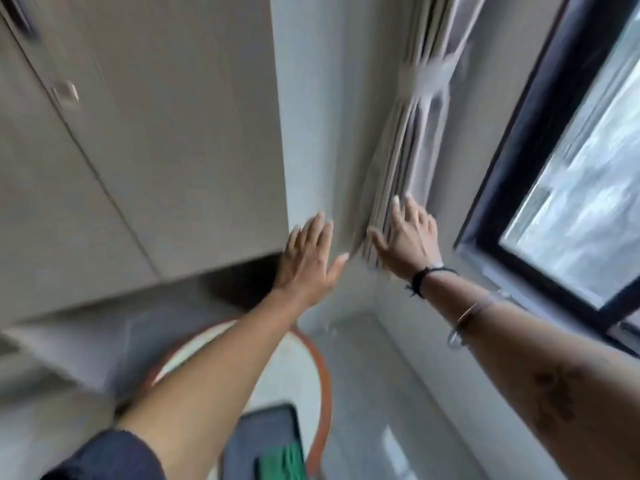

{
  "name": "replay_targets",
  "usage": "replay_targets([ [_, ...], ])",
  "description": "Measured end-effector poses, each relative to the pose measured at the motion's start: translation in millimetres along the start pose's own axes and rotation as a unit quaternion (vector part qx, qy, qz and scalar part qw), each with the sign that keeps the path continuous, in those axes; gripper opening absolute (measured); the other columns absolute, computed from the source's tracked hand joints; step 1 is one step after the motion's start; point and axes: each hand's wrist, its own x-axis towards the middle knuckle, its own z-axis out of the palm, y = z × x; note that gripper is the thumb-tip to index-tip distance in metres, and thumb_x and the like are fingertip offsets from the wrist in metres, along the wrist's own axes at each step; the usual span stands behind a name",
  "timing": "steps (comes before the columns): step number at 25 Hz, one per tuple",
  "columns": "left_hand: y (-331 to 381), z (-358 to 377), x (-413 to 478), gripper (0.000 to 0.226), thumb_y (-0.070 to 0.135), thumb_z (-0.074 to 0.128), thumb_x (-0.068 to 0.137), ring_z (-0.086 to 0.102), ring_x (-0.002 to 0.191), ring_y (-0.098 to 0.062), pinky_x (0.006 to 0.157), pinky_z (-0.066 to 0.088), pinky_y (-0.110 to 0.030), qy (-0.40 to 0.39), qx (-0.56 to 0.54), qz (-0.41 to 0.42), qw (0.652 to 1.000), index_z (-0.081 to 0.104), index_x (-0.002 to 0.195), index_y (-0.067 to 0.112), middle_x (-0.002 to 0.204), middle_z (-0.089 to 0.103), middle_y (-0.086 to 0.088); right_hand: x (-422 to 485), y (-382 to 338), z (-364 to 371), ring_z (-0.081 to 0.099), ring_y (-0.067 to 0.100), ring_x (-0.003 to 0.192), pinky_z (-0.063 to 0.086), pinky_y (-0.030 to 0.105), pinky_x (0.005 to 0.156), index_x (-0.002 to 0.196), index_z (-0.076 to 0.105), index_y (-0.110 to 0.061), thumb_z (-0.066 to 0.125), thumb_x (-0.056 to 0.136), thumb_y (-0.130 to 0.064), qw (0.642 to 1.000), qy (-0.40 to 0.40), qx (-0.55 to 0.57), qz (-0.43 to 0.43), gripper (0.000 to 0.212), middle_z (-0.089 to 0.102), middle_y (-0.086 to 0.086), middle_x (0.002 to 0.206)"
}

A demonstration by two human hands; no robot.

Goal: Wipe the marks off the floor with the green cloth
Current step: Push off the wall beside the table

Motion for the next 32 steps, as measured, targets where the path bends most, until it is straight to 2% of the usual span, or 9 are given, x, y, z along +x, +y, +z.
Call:
replay_targets([
  [3,-71,94,-161,0.042,0.03,0.053,0.091,0.053,0.118,-0.036,0.1,0.043,-0.043,-0.232,0.018,-0.127,0.964,0.054,0.126,0.006,0.126,0.057,-0.016,-135,13,149,0.038,0.04,0.128,0.034,0.043,0.104,0.137,0.037,-0.005,0.053,0.087,-0.048,0.966,-0.24,0.036,0.086,0.069,0.041,0.025,0.139],
  [6,-113,165,-301,0.032,0.025,0.06,0.088,0.058,0.111,-0.033,0.092,0.048,-0.039,-0.291,-0.033,-0.375,0.88,0.061,0.114,0.007,0.117,0.062,-0.013,-280,3,261,0.055,0.036,0.106,0.044,0.036,0.088,0.114,0.055,-0.007,0.063,0.083,-0.04,0.861,-0.429,0.151,0.225,0.046,0.057,0.018,0.108],
  [9,-146,221,-354,0.038,0.026,0.07,0.081,0.063,0.104,-0.034,0.086,0.052,-0.039,-0.287,-0.058,-0.529,0.797,0.062,0.113,0.005,0.113,0.067,-0.016,-342,-17,342,0.06,0.031,0.1,0.048,0.034,0.085,0.108,0.054,-0.007,0.067,0.08,-0.033,0.803,-0.483,0.202,0.284,0.041,0.061,0.015,0.109],
  [12,-164,256,-381,0.045,0.026,0.077,0.075,0.066,0.099,-0.033,0.079,0.051,-0.033,-0.281,-0.096,-0.607,0.737,0.063,0.112,0.003,0.111,0.068,-0.017,-362,-27,384,0.06,0.033,0.099,0.051,0.039,0.085,0.103,0.055,-0.008,0.067,0.08,-0.029,0.798,-0.481,0.169,0.321,0.033,0.062,0.016,0.11],
  [17,-169,275,-396,0.029,0.022,0.082,0.067,0.057,0.06,-0.021,0.058,0.043,-0.03,-0.222,-0.19,-0.691,0.661,0.057,0.056,0.012,0.066,0.069,-0.011,-360,-32,413,0.059,0.034,0.099,0.05,0.038,0.081,0.098,0.055,-0.01,0.065,0.079,-0.021,0.793,-0.487,0.122,0.345,0.024,0.058,0.014,0.107],
  [22,-147,248,-363,0.017,0.023,0.072,0.06,0.049,0.055,-0.02,0.053,0.04,-0.03,-0.177,-0.301,-0.69,0.634,0.059,0.062,0.013,0.056,0.058,-0.004,-340,-7,397,0.055,0.015,0.058,0.044,0.023,0.051,0.071,0.06,-0.012,0.074,0.073,-0.015,0.719,-0.485,0.265,0.421,0.015,0.063,0.005,0.071],
  [26,-114,231,-319,0.014,0.004,0.065,0.075,0.065,0.078,-0.029,0.076,0.055,-0.043,-0.115,-0.453,-0.689,0.554,0.064,0.087,0.013,0.086,0.07,-0.013,-315,40,358,0.061,0.023,0.104,0.046,0.034,0.091,0.121,0.055,-0.009,0.085,0.068,-0.023,0.596,-0.445,0.459,0.486,0.063,0.063,0.007,0.119],
  [30,-72,247,-289,0.042,0.006,0.066,0.072,0.066,0.105,-0.033,0.092,0.054,-0.052,-0.186,-0.573,-0.633,0.486,0.062,0.114,0.004,0.111,0.07,-0.019,-289,113,330,0.06,0.029,0.115,0.043,0.042,0.104,0.126,0.055,-0.006,0.07,0.074,-0.021,0.432,-0.525,0.571,0.459,0.056,0.063,0.013,0.125],
  [32,-47,273,-285,0.037,0.002,0.065,0.078,0.063,0.111,-0.037,0.096,0.05,-0.058,-0.208,-0.572,-0.634,0.476,0.06,0.115,0.002,0.115,0.067,-0.021,-286,151,326,0.056,0.038,0.117,0.044,0.047,0.104,0.129,0.05,0.004,0.062,0.078,-0.009,0.406,-0.488,0.615,0.467,0.054,0.06,0.022,0.126],
])
